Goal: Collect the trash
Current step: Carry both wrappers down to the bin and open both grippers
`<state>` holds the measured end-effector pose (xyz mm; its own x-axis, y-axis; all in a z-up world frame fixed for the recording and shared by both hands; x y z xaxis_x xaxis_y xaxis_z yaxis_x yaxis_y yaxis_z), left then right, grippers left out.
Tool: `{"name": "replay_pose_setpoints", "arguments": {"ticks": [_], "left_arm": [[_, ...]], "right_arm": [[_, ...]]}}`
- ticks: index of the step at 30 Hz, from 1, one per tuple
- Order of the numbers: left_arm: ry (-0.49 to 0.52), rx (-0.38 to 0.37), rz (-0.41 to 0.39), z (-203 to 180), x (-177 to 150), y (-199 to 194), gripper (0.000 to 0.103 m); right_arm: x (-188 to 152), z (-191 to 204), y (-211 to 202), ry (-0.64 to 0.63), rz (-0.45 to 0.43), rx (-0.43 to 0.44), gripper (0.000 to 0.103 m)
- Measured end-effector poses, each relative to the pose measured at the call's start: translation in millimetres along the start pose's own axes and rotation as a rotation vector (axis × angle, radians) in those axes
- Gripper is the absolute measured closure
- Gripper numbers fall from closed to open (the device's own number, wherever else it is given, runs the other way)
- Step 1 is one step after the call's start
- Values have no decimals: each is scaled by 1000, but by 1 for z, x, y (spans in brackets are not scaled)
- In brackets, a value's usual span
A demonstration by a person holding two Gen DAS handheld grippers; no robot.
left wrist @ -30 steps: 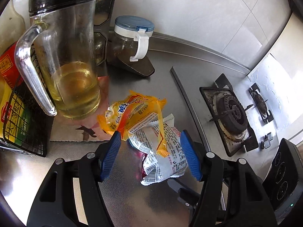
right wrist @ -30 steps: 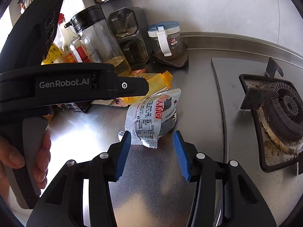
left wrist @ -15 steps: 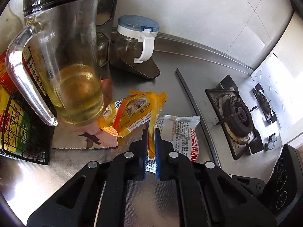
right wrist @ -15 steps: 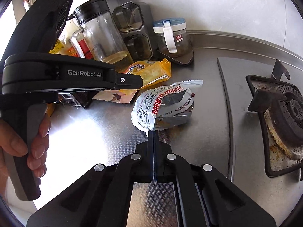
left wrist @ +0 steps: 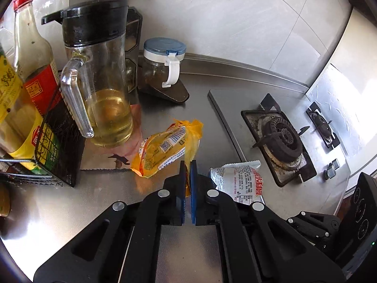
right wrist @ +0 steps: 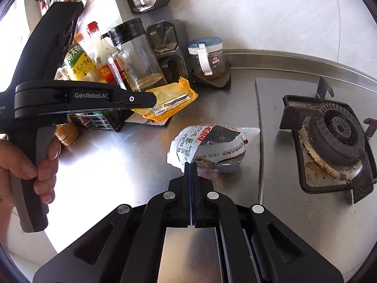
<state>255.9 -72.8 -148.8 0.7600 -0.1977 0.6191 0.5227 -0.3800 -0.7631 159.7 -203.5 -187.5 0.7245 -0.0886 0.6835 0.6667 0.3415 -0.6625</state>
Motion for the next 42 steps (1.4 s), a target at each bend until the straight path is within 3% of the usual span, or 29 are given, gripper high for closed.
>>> {"name": "replay_pose_setpoints", "arguments": {"ticks": [12,22,24,25,26,31,33,34,36,42], "left_arm": [[-18,14,-37,-41,-72,-88,102],[-67,42,-51,-41,-113,-125,102],[-79,45,-52,-36,-116,-126,102],[-83,45,-51,-34,-116,-125,102],[-86,46,-52,-34,-117,-125,102],[-94,51,-56,-30,-118,-125,102],[-96,55,-55,-28,-119,-125,102],[-98,56,-54,-27,-119,-125,102],[-99,59,-53,-28,-121,-125,102],[-92,60,-59,-39,-131,-134,102]], "right_arm": [[-41,17,-83,-13,-27,-1,101],[-46,-4,-56,47,29,-61,96],[-44,-6,-47,48,34,-74,83],[-43,-7,-43,52,31,-78,63],[-41,-9,-39,60,24,-80,54],[-33,-12,-16,69,32,-71,54],[-30,-12,-6,67,44,-62,62],[-30,-11,-3,64,48,-61,79],[-30,-9,2,54,61,-49,99],[-39,3,-25,-7,35,-25,101]]}}
Point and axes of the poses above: each gripper's, at about its wrist camera, not at the fingertips, and y roughly the way its jaws point, z to its left, x to its top, the point moved 2 cm from there along y, roughly the way its jaws point, and after that the axes turned 5 degrees about y, right-handed, at the moved point
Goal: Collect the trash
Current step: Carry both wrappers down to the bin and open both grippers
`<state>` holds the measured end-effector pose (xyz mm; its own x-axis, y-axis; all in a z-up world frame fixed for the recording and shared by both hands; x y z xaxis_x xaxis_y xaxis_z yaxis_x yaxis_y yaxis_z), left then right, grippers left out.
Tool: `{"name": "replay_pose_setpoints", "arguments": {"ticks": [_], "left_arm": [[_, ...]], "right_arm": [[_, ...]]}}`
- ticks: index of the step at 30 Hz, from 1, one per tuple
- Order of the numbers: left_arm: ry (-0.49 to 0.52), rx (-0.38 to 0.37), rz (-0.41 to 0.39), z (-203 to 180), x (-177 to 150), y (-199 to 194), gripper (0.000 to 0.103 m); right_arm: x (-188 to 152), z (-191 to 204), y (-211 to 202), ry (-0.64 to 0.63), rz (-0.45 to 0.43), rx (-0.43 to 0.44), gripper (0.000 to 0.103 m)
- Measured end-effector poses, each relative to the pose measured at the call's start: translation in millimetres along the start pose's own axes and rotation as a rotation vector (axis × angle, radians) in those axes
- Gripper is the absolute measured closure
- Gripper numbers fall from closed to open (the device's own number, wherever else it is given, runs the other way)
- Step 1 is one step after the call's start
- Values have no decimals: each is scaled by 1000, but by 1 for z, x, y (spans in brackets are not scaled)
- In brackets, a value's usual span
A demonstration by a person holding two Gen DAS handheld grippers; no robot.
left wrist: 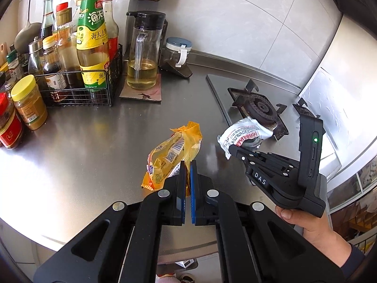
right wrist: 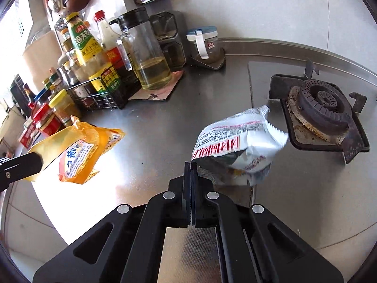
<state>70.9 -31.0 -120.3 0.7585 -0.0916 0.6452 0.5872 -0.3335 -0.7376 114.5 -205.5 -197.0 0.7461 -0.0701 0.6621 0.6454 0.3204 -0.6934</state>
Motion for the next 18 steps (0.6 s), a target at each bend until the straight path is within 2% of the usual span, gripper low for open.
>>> {"name": "replay_pose_setpoints", "arguments": {"ticks": [8,18], "left_arm": [[13,-4,-16,-24,-27,-33,102],[5,-25,-12,-54,-88,-82,102]], "right_arm": [[-27,14,-72,-34,-55,41,101],[-95,36,-159,-58,-65,112,101]]}}
Point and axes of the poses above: each gripper's, at about its wrist camera, not at the fingertips, and y roughly the way its jaws point, z to its left, x to its top, the point moved 2 cm from there along y, roughly the way its jaws point, and after that the axes turned 5 degrees about y, right-handed, at the moved point
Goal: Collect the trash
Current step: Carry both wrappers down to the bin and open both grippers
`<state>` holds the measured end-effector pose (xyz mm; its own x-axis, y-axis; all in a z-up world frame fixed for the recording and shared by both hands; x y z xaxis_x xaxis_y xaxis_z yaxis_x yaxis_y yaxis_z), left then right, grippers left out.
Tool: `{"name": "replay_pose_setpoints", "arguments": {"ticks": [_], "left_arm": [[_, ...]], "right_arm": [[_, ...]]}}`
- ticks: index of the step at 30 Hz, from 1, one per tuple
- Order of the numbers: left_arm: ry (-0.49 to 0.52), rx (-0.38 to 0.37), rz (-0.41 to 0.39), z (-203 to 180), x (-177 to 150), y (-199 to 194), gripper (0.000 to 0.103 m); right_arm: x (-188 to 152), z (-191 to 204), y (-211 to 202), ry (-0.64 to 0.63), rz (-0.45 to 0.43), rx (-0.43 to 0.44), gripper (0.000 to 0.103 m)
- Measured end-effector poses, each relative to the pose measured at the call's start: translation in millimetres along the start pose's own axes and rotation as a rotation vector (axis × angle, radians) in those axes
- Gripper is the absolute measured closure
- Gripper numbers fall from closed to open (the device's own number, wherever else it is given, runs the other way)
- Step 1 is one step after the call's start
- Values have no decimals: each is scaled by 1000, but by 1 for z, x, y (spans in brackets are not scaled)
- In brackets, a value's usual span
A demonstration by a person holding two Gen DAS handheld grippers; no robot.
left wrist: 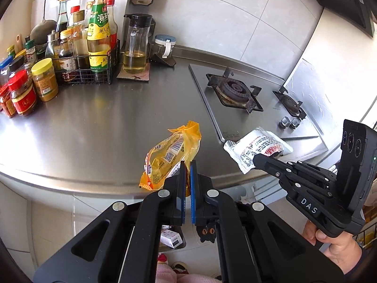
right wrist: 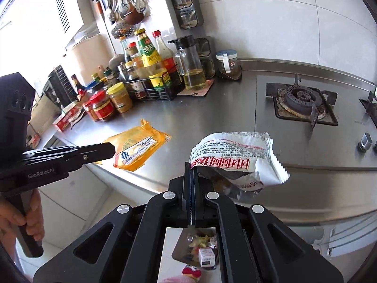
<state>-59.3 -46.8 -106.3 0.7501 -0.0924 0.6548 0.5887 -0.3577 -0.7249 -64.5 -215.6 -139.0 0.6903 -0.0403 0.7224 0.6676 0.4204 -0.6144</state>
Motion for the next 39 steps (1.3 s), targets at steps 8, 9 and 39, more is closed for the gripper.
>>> {"name": "replay_pose_setpoints", "arguments": {"ticks": [8,9,39], "left_arm": [[-22,-10,45,-9,-59,-14,101],[-28,-14,53,-9,-67,-14,102],[-227,-21,374,87,-231,211,102]], "right_arm": [[-58,9,-22,14,69,14,101],[-65,9,-21,15,83,10,101],[-243,-46,194,111,480,-8,101]]}}
Point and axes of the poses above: each gripper's, at about its wrist camera, not at the fingertips, and y roughly the way its jaws point, z to its left, x to its top, the point moved 2 cm from there along y, roughly the way its jaws point, and after that the axes turned 5 degrees about y, right-handed, at the moved point
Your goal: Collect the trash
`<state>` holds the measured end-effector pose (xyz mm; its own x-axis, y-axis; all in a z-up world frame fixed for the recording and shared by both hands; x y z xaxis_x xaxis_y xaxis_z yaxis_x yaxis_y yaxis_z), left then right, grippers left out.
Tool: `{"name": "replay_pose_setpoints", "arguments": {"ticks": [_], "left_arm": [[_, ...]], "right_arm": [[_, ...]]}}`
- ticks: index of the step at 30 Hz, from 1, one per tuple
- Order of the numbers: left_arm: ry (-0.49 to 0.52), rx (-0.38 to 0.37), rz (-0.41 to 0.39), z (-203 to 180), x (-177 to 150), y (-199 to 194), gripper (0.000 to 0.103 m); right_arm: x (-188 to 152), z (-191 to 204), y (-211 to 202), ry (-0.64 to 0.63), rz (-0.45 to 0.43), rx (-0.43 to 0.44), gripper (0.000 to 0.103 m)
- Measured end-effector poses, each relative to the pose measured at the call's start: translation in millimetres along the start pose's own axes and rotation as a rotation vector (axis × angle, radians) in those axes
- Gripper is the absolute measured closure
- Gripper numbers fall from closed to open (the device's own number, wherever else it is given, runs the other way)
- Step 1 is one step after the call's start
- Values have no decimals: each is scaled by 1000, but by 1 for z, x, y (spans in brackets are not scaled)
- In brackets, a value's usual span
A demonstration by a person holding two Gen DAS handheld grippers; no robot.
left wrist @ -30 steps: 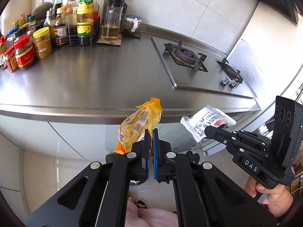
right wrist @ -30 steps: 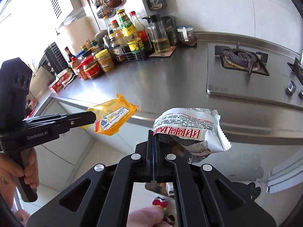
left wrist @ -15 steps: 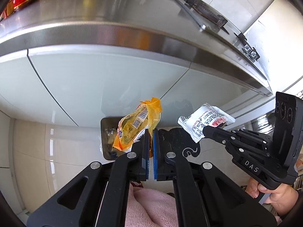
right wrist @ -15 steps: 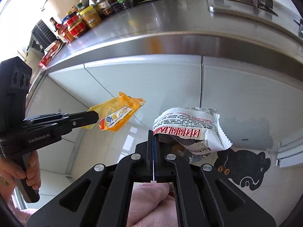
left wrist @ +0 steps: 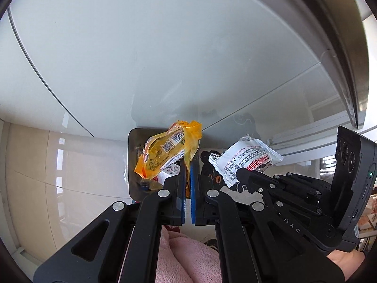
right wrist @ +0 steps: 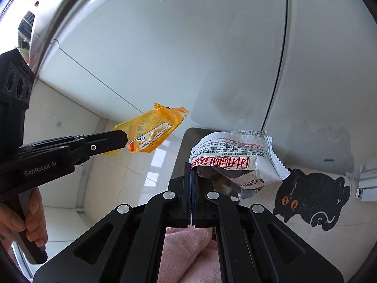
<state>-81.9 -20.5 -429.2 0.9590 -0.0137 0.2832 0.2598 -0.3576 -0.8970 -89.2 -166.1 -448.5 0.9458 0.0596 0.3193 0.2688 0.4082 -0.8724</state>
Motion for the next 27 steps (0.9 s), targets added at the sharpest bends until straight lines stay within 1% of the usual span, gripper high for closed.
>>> {"name": "replay_pose_setpoints", "arguments": {"ticks": [3,8,12,15,16,17,18,19,20,21,22,23,24,25,26,27], "left_arm": [[-2,-1,16,10,3,19,102],[-3,-17,46,15,11,44,102],[1,-31,71,17,17,60,101],[-2,-30,68,20,21,62,99],[-5,-33,67,20,25,60,97],[-7,-33,66,20,26,58,90],[-5,-32,62,19,27,54,81],[-3,-31,58,18,30,51,77],[0,-33,54,18,32,49,73],[3,-37,52,16,33,45,69],[7,-34,49,15,34,42,67],[9,-31,43,14,35,38,62],[9,-28,39,14,37,35,59],[6,-27,35,13,39,31,57],[0,-26,30,13,40,26,50],[-9,-27,21,12,41,21,42]], "right_arm": [[3,-3,25,-8,23,-16,101],[-1,0,55,-25,64,-15,101],[-3,1,68,-20,82,-11,99],[-1,-4,69,-1,77,-25,97],[0,-5,70,3,77,-35,96],[0,-6,69,9,81,-41,95],[-1,-7,69,16,87,-40,94],[-3,-9,67,18,86,-43,83],[-4,-11,66,18,85,-40,63],[-3,-11,62,20,80,-26,54],[-2,-10,60,19,70,-22,51],[0,-9,57,13,66,-22,51],[1,-8,54,10,64,-26,50],[2,-7,52,9,64,-32,46],[3,-7,49,9,67,-32,36],[4,-6,47,10,69,-31,31]]}}
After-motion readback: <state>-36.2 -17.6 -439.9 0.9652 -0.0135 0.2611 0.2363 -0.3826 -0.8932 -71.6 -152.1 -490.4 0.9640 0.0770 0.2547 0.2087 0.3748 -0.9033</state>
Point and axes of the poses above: each gripper's, at about its wrist camera, not at the fingertips, and y roughly the way its jaws point, z to its left, x to its top, the point moved 2 cm from there along y, roughly the way its jaws point, and after that the axes turned 5 degrees about y, right-handed, at the moved point
